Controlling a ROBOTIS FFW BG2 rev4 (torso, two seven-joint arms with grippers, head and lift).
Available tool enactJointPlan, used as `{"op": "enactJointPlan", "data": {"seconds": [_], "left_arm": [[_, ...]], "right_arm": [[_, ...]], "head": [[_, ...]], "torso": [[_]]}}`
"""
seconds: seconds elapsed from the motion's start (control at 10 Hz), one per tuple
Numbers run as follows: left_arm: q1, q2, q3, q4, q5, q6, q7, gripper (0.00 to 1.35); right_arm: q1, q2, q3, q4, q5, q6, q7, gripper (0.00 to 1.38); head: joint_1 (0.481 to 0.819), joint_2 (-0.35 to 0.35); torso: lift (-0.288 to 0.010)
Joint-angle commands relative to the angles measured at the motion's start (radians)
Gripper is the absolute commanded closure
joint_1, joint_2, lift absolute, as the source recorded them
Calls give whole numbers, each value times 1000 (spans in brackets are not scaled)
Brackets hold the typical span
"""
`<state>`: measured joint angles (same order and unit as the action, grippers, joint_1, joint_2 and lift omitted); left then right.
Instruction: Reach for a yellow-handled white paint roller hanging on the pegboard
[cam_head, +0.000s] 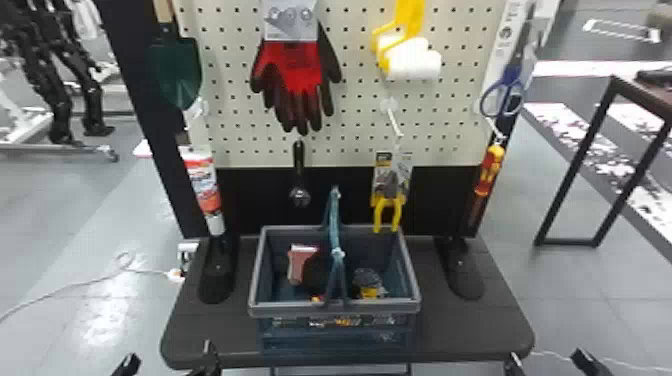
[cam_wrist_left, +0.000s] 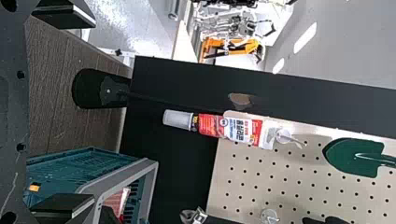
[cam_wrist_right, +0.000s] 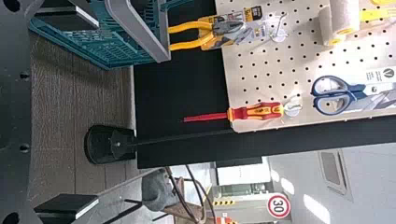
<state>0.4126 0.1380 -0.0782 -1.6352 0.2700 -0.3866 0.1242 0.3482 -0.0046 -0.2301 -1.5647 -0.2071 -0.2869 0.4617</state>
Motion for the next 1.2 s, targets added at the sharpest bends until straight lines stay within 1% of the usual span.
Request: {"op": "enactJointPlan", "data": {"seconds": [0.0, 1.1], "left_arm": [[0, 0, 0, 0, 0, 0, 0, -2], [0, 0, 0, 0, 0, 0, 0, -2]], "right_arm": [[0, 6, 0, 0, 0, 0, 0, -2], [0, 6, 0, 0, 0, 0, 0, -2]], "head": [[549, 0], [549, 0]], "torso": [[-100], [-100]]}}
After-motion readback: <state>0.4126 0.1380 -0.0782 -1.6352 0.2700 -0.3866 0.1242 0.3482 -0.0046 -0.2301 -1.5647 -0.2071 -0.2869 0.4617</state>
